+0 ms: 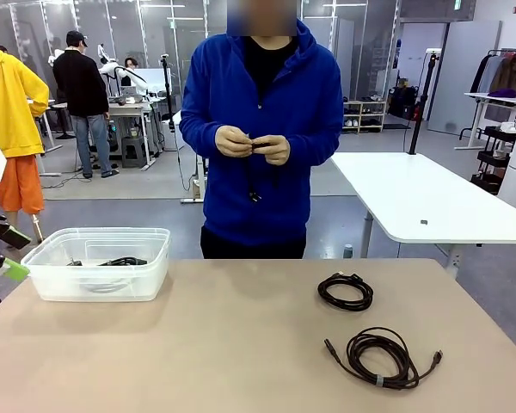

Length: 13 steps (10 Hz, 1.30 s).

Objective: Organize and store the cables.
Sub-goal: Place the Power Cable into the Organizing box.

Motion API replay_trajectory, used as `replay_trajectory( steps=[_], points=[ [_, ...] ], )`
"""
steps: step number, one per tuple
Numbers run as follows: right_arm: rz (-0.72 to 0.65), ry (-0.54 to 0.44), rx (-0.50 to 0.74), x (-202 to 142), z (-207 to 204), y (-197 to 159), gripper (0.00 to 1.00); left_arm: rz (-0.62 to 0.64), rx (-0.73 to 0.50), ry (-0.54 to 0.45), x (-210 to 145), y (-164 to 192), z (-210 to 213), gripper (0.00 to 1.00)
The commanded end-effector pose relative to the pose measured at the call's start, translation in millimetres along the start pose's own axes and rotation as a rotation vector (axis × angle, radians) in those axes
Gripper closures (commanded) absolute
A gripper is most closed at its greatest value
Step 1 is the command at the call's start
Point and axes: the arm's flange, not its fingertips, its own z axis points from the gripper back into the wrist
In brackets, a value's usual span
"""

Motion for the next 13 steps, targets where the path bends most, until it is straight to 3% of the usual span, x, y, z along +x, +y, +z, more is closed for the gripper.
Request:
replay_trajectory(
  steps=[1,13],
  points=[
    [0.01,-0.003,0.004,-1.4,-0.2,-1.4,0.0,0.012,0.004,0.008,1.1,-2.1,-0.9,0.02],
    [0.01,-0.003,0.004,-1.4,-0.2,-1.4,0.0,0.012,0.004,0.008,1.1,-2.1,-0.9,0.02]
  ],
)
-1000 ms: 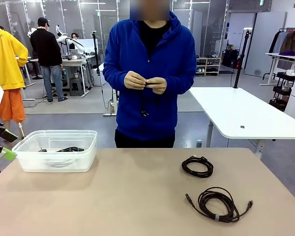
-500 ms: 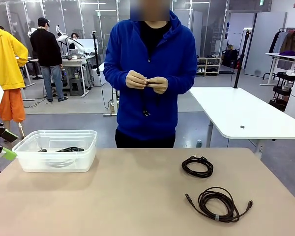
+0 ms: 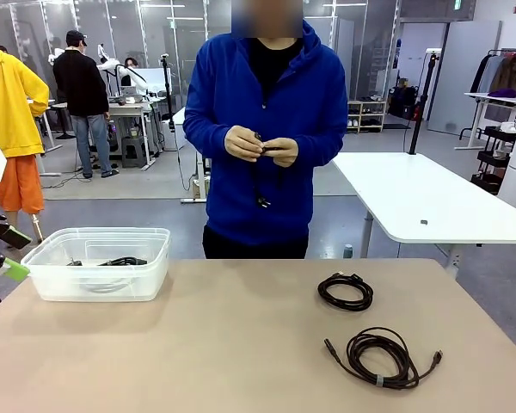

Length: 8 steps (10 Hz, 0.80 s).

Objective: Organize and store the cables.
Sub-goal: Place the Power Cable into the Organizing box.

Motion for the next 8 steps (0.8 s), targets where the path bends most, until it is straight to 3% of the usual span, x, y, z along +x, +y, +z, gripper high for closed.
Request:
replay_trajectory(
  steps=[1,8],
  points=[
    [0.01,-0.003,0.004,-1.4,-0.2,-1.4,0.0,0.012,0.004,0.008,1.0,-2.1,-0.9,0.02],
    [0.01,-0.003,0.004,-1.4,-0.2,-1.4,0.0,0.012,0.004,0.008,1.0,-2.1,-0.9,0.02]
  ],
)
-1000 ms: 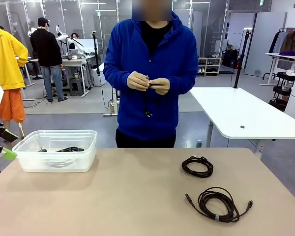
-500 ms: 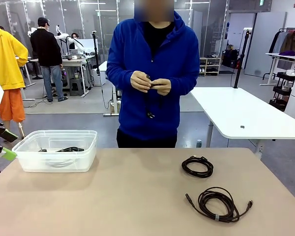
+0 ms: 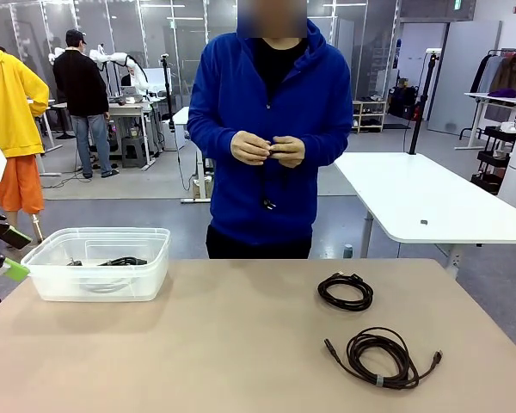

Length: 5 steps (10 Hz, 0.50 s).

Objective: Organize and store the cables.
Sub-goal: Place the Power Cable into the Organizing box.

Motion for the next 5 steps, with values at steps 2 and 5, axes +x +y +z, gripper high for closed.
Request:
replay_trajectory(
  steps=[2,5],
  points=[
    [0.01,-0.003,0.004,-1.4,-0.2,-1.4,0.0,0.012,0.004,0.008,1.0,-2.1,-0.9,0.02],
    [0.01,-0.003,0.004,-1.4,-0.2,-1.4,0.0,0.012,0.004,0.008,1.0,-2.1,-0.9,0.02]
  ],
)
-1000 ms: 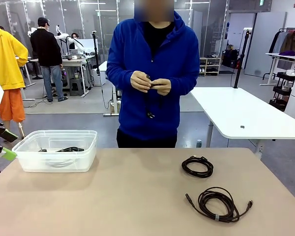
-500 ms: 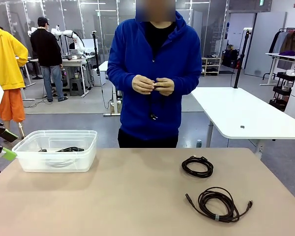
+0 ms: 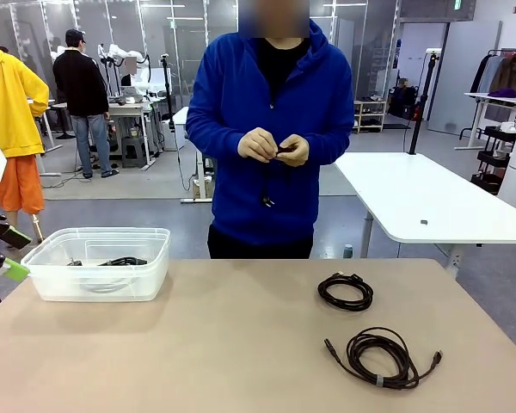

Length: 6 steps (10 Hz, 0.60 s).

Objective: Organize and store the cables.
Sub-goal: Place the Power Cable into the Organizing box.

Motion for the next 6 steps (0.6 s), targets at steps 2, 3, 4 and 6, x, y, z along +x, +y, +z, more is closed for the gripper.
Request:
replay_trajectory(
  steps=[2,3,4,6],
  points=[
    [0.01,-0.003,0.004,-1.4,-0.2,-1.4,0.0,0.012,0.004,0.008,1.0,-2.1,-0.9,0.02],
    [0.01,-0.003,0.004,-1.4,-0.2,-1.4,0.0,0.012,0.004,0.008,1.0,-2.1,-0.9,0.02],
    [0.01,-0.003,0.004,-1.4,-0.2,-1.4,0.0,0.012,0.004,0.008,1.0,-2.1,-0.9,0.02],
    [0.01,-0.003,0.004,-1.4,-0.2,-1.4,0.0,0.012,0.004,0.008,1.0,-2.1,-0.9,0.02]
  ],
)
